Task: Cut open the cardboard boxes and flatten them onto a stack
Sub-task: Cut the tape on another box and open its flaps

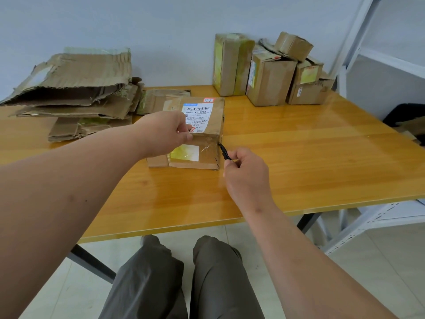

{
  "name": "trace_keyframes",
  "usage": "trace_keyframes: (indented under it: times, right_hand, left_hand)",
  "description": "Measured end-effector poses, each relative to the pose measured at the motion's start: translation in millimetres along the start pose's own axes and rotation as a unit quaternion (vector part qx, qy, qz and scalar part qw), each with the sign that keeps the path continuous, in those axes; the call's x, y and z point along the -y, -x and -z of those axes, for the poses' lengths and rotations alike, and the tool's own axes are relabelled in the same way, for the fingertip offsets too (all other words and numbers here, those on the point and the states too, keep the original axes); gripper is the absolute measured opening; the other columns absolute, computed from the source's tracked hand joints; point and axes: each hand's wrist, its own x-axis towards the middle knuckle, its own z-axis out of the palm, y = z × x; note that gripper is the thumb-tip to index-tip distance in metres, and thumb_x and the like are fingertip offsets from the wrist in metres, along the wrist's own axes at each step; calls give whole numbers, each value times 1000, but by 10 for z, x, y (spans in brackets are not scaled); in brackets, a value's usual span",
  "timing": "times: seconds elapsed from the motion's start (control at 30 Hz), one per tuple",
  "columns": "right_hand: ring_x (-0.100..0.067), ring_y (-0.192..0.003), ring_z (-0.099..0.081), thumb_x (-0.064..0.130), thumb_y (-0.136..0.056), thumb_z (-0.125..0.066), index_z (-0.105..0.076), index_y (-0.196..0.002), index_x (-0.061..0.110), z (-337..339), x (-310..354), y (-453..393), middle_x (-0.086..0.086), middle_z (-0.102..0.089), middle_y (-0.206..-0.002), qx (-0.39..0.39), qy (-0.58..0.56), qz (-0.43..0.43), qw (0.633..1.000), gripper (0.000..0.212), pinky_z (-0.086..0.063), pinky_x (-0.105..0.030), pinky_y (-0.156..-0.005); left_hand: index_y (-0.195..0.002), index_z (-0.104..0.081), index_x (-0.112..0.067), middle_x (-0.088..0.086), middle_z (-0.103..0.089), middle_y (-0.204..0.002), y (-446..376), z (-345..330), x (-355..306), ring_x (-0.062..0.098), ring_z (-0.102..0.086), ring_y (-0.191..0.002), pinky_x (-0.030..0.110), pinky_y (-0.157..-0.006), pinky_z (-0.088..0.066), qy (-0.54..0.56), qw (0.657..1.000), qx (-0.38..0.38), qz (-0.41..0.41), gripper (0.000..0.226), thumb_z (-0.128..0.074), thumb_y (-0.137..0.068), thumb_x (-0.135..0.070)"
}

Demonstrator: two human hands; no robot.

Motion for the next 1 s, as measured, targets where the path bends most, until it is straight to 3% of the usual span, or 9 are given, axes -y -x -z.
trace_keyframes:
  times: [0.2,0.4,0.53,0.6,0.67,0.83,1.0]
  right_hand:
    - [-18,-68,-54,12,-95,-50,-63,-98,20,67,31,14,8,-58,-73,18,40,-10,999,15,-41,-28,-60]
    - [-22,-72,-55,8,-94,-50,-46,-71,30,138,90,30,9,-55,-74,33,65,-14,997,31,-48,-33,-65]
    - [-28,-82,-61,8,-93,-50,-48,-74,26,150,116,43,9,-54,-76,40,75,-24,996,26,-52,-38,-74]
    - [-28,-83,-61,7,-91,-49,-57,-86,17,147,110,54,3,-59,-80,52,96,-30,994,14,-51,-36,-69]
    - [-27,-80,-59,7,-89,-47,-60,-94,15,146,108,81,1,-60,-82,70,125,-42,989,15,-46,-33,-62]
    - [-27,-82,-59,7,-84,-47,-61,-93,15,171,149,56,1,-60,-83,84,139,-54,985,19,-52,-39,-73]
    - [-21,-64,-46,2,-80,-44,-50,-77,14,193,166,44,-4,-55,-75,118,170,-56,977,14,-37,-32,-55]
  left_hand:
    - [-83,-49,-23,-8,-63,-127,2,5,-10,8,-55,-82,27,-57,-35,-4,1000,-3,1,20,-55,-98,-35]
    - [-81,-47,-22,-10,-62,-129,38,17,-50,-1,-45,-70,27,-54,-30,-1,1000,2,8,22,-55,-99,-33]
    - [-82,-48,-20,-13,-61,-130,46,17,-53,5,-52,-80,26,-56,-32,14,1000,6,8,21,-55,-98,-31]
    - [-84,-49,-18,-13,-62,-126,57,20,-60,0,-48,-74,26,-55,-31,12,1000,8,13,20,-55,-99,-32]
    - [-88,-51,-16,-13,-61,-128,57,16,-60,-5,-45,-72,26,-56,-32,10,1000,10,14,20,-55,-99,-32]
    - [-88,-52,-16,-14,-61,-129,48,10,-46,-2,-50,-78,28,-58,-35,25,999,17,16,19,-55,-98,-32]
    - [-89,-53,-16,-14,-61,-129,80,30,-62,2,-54,-83,27,-60,-37,25,999,19,15,19,-56,-98,-32]
